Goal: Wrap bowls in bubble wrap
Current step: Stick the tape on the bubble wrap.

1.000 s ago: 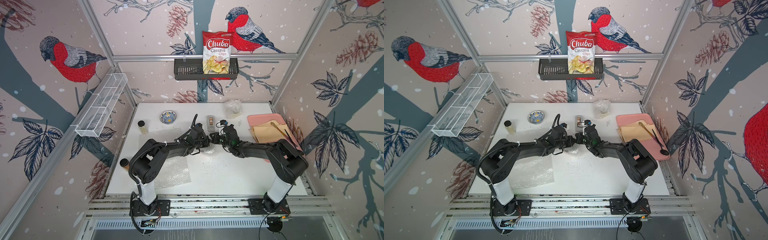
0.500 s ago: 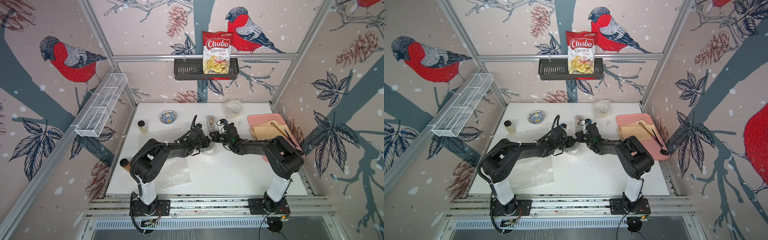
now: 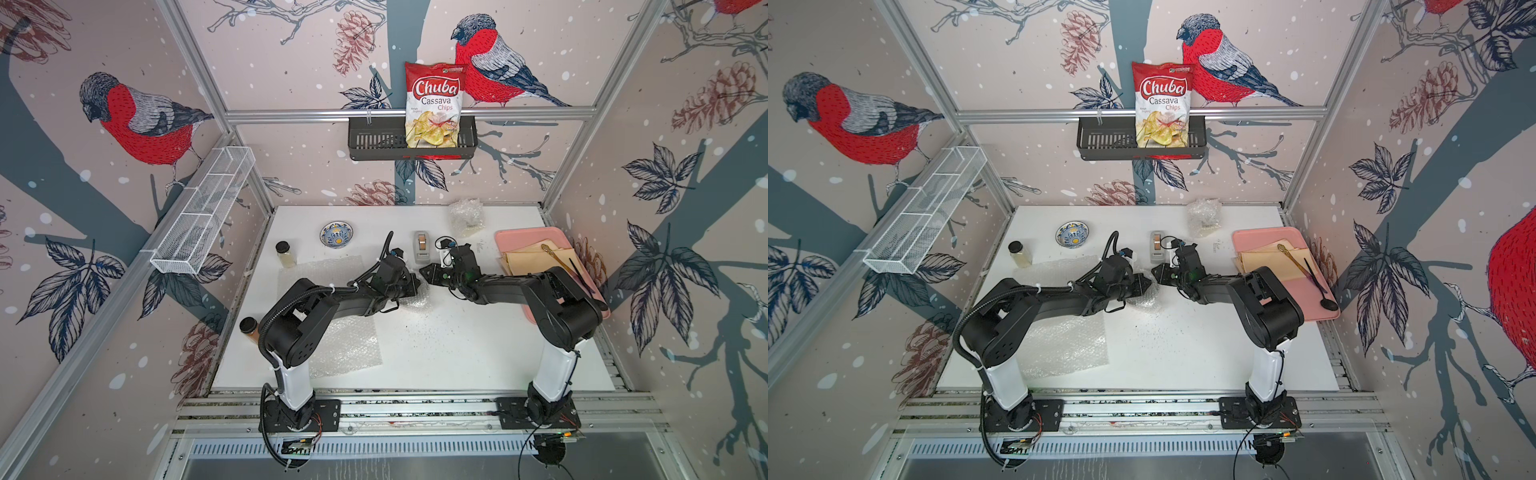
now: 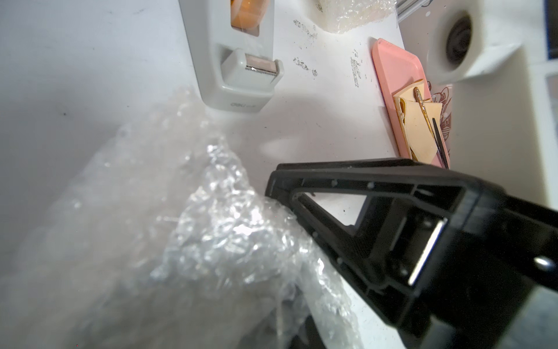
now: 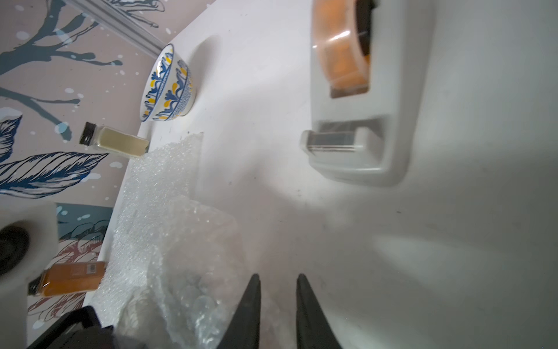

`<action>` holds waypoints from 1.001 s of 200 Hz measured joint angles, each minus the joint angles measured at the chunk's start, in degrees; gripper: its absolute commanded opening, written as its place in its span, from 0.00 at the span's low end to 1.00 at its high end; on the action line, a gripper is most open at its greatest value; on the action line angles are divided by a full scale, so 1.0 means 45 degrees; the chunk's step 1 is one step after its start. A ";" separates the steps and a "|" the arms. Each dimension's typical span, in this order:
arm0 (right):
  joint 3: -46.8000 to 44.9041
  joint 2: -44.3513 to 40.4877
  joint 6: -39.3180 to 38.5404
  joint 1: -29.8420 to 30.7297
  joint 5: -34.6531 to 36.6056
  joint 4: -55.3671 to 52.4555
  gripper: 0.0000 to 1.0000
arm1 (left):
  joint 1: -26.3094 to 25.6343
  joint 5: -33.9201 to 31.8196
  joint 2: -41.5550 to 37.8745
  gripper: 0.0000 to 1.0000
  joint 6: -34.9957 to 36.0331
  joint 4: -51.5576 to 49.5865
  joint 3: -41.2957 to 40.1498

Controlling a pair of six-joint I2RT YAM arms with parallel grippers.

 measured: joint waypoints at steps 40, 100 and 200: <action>-0.0015 0.0194 -0.0199 -0.0151 -0.1103 0.0058 0.26 | 0.0000 -0.0092 -0.0121 0.11 0.0010 -0.0340 0.0000; 0.0000 0.0869 -0.0583 -0.0457 -0.2837 0.0675 0.31 | 0.0000 -0.0078 -0.0194 0.12 0.0131 -0.0631 -0.0010; 0.0947 0.1525 -0.2521 -0.0500 -0.3434 -0.1326 0.42 | 0.0010 -0.0117 -0.0238 0.11 0.0345 -0.0967 0.0024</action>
